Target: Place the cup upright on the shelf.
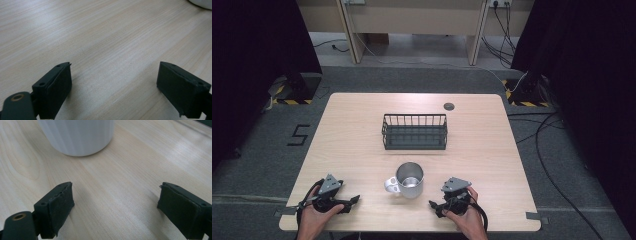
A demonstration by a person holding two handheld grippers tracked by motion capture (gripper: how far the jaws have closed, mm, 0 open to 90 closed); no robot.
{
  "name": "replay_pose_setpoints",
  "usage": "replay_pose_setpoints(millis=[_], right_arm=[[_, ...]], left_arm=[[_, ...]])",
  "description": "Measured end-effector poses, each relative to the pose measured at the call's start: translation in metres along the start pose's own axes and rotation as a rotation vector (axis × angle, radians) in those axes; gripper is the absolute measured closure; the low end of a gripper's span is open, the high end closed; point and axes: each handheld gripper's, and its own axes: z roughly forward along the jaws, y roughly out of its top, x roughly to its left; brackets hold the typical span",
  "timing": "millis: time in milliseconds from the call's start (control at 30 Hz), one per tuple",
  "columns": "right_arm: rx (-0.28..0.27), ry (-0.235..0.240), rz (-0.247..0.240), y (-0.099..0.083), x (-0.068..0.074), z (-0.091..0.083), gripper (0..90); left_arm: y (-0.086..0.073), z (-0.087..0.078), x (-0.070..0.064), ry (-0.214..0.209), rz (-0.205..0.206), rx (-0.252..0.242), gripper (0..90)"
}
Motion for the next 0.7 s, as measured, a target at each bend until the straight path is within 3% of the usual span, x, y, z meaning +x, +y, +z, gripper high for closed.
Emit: replay_pose_setpoints(millis=[333, 533, 700], right_arm=[[-0.009, 0.003, -0.004, 0.0000, 0.0003, -0.0007, 15.4], [-0.052, 0.015, 0.015, 0.0008, 0.0021, -0.0023, 15.5], [-0.105, 0.021, -0.004, 0.0049, 0.0037, -0.0070, 15.4]], left_arm=[[0.0000, -0.0001, 0.0001, 0.000, 0.002, 0.002, 11.8], [0.0000, -0.0001, 0.0001, 0.000, 0.002, 0.002, 11.8], [0.0000, -0.0001, 0.0001, 0.000, 0.002, 0.002, 11.8]])
